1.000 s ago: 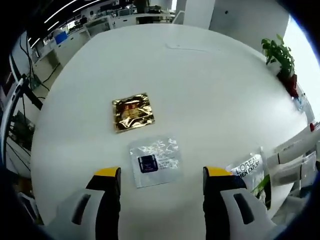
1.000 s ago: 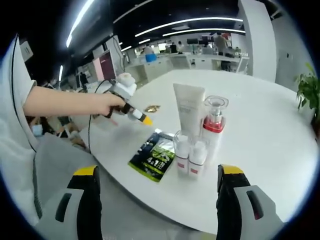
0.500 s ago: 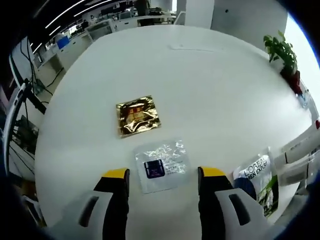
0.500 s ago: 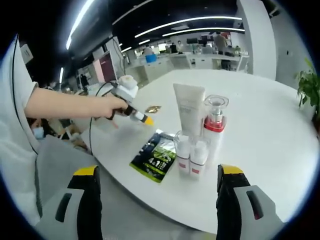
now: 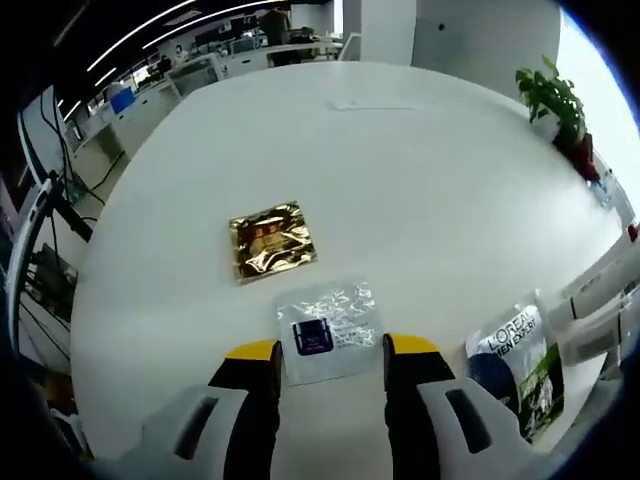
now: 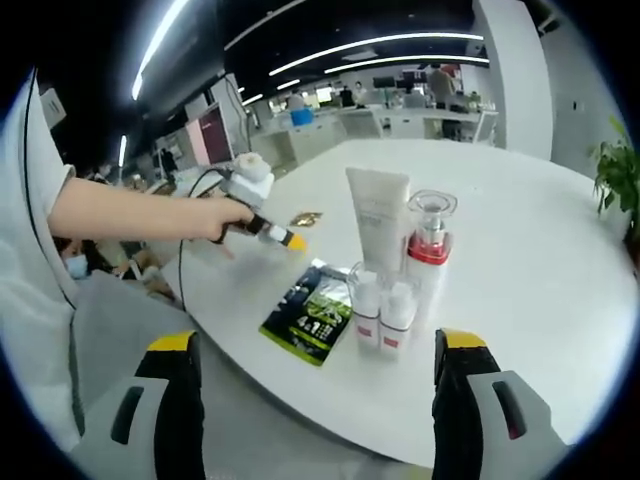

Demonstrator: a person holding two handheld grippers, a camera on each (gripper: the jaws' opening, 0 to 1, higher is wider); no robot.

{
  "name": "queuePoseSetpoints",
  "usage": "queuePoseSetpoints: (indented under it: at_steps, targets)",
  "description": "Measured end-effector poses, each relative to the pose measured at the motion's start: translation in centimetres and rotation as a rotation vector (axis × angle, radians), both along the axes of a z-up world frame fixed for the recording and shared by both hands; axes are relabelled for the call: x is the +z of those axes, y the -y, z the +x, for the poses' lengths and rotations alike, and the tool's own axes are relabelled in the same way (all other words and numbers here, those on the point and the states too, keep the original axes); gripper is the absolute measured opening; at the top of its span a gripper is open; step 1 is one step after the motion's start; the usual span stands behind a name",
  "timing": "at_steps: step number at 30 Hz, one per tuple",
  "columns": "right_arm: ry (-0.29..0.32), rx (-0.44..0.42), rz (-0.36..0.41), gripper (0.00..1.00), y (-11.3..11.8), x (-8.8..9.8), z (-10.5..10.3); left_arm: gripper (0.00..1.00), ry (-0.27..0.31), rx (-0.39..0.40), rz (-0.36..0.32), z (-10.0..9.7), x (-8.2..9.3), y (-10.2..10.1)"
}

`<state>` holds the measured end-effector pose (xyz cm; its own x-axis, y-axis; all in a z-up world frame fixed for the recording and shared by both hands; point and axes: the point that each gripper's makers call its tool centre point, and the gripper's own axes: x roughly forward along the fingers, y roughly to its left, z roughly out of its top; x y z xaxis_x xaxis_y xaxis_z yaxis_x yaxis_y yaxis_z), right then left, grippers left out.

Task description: Arrange the skincare products in the storage area until every visible bottle or jar stands upright without overlapping.

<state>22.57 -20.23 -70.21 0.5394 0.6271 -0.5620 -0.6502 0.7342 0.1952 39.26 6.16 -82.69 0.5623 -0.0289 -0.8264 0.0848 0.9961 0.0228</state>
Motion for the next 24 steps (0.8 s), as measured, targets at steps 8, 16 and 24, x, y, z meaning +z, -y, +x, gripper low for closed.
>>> queuePoseSetpoints:
  at_steps: [8,16,24]
  targets:
    - [0.001,0.001,0.001,0.96,0.0,0.1,0.0,0.40,0.016,-0.004,0.002,0.1,0.3,-0.3]
    - [0.013,0.000,0.010,0.96,0.0,0.4,0.0,0.40,0.092,-0.037,0.015,-0.1,2.0,-0.2]
    - [0.022,0.001,0.024,0.96,-0.2,0.6,0.1,0.40,0.140,-0.081,0.006,-0.9,3.5,0.8]
